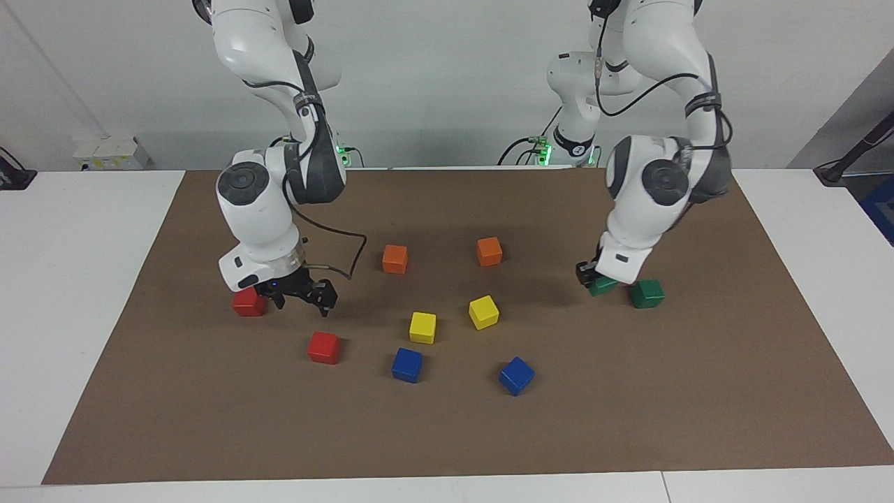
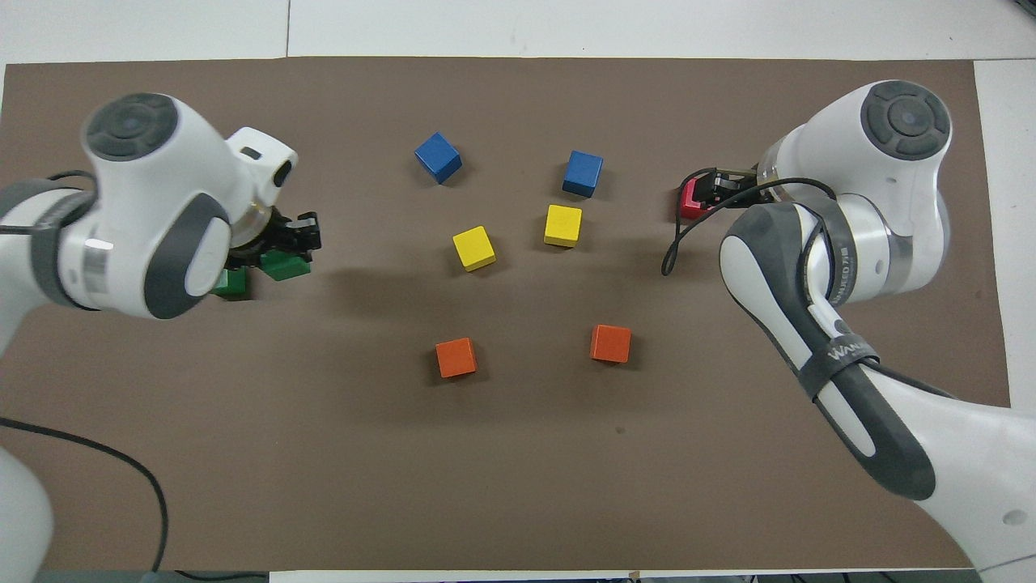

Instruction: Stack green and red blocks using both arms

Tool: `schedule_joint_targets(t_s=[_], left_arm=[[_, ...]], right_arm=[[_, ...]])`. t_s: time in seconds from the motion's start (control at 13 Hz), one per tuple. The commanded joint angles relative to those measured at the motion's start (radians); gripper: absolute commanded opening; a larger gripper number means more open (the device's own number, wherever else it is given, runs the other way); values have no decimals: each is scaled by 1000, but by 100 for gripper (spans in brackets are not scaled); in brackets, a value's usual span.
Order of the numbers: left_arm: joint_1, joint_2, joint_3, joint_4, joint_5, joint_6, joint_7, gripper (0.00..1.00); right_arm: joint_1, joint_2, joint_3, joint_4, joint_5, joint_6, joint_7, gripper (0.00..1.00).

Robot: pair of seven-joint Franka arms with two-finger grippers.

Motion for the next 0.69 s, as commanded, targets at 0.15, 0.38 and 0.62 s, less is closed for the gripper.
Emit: schedule_joint_targets(t_s=[0.15, 0.38, 0.62], left_arm=[[155, -21, -4, -41, -46, 21, 482, 0], [166, -19, -3, -83, -46, 93, 496, 0], [177, -21, 0, -106, -46, 101, 472, 0]], right_arm=[[6, 140, -2, 100, -3, 58, 26, 100], [6, 189, -2, 110, 0, 141, 26, 100], [8, 194, -2, 100, 0, 161, 23, 100]])
